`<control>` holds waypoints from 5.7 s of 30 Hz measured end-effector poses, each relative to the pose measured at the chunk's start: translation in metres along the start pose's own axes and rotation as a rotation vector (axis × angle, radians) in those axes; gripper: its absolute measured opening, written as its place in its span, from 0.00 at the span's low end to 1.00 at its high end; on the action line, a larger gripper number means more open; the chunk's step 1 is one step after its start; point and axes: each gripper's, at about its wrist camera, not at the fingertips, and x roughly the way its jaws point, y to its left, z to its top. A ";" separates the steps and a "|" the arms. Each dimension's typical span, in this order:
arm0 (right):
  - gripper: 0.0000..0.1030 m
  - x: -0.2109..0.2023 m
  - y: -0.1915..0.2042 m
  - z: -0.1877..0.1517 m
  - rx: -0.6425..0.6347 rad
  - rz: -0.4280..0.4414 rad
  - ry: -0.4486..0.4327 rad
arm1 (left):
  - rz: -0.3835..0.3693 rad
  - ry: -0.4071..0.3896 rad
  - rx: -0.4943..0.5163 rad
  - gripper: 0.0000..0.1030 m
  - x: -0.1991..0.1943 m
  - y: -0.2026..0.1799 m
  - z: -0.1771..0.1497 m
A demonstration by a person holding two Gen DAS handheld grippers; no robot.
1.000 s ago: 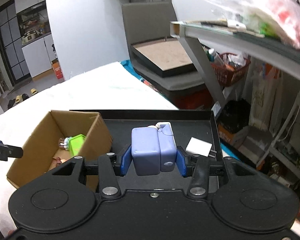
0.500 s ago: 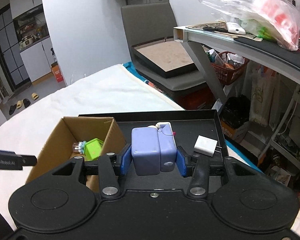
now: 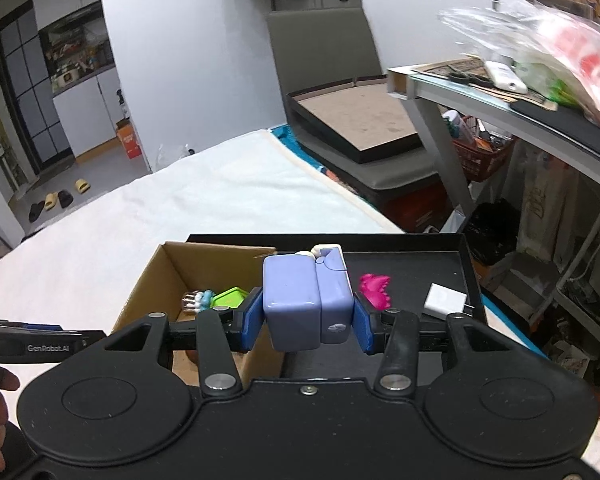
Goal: Organize rigid objects
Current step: 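Lift the lavender block into the box and open the right gripper while the left grips the box wall, then release the box wall with the left gripper while the right closes on the pink dinosaur, then carry the pink dinosaur into the box and open the right gripper while the left grips the box wall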
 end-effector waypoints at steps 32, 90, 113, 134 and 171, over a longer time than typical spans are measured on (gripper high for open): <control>0.44 0.062 0.107 0.002 -0.166 0.021 0.111 | -0.194 0.019 -0.091 0.14 0.045 0.021 -0.024; 0.83 0.043 -0.068 -0.036 0.172 0.011 -0.035 | 0.051 0.034 0.166 0.53 0.024 -0.062 -0.001; 0.83 0.106 -0.096 -0.046 0.282 0.062 0.005 | 0.212 0.008 0.225 0.60 0.048 -0.092 0.019; 0.37 0.154 -0.102 -0.051 0.261 0.049 0.072 | 0.256 0.046 0.216 0.60 0.066 -0.096 0.027; 0.31 0.052 -0.068 -0.033 0.126 -0.007 -0.020 | 0.168 0.015 0.194 0.60 0.018 -0.059 0.011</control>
